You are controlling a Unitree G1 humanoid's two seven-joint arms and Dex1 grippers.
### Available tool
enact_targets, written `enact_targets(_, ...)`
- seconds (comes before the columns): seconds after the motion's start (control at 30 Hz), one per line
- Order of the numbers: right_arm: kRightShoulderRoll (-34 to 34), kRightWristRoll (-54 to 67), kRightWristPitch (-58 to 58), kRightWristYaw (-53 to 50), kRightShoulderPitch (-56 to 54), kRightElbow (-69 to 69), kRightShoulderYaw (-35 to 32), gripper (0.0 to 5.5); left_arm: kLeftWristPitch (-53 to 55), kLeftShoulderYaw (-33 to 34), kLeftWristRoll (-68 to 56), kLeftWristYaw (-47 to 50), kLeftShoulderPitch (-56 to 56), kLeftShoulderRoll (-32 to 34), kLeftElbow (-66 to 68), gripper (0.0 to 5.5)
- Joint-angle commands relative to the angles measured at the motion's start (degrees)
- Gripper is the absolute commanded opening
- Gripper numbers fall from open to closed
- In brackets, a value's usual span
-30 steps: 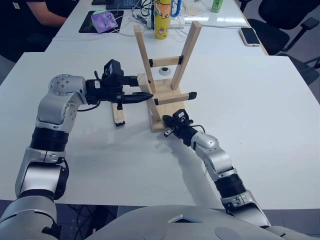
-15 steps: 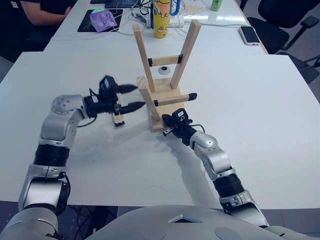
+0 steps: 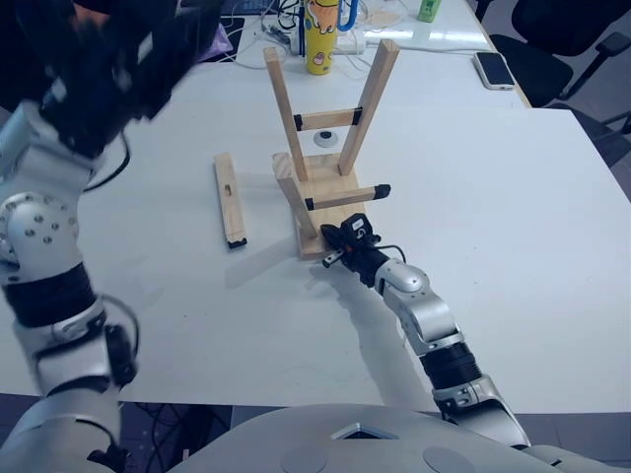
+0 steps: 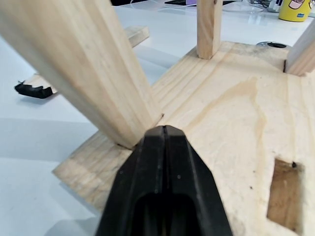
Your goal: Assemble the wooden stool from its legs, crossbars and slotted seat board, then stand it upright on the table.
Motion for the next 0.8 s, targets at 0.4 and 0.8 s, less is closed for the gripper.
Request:
enact_targets(0.4, -1.51, -2.85, 3.31, 0.33, 2.36, 7.44, 1.64, 0.00, 12.23, -34.11, 20.93, 5.22, 22.03, 10.63, -3.65, 1.09)
enact_targets(0.8, -1.20, -0.64, -4.58, 2.18, 1.01, 7.55, -1.51, 0.00, -14.52, -15.25, 32.55, 15.45, 5.90, -6.72, -2.11, 0.02)
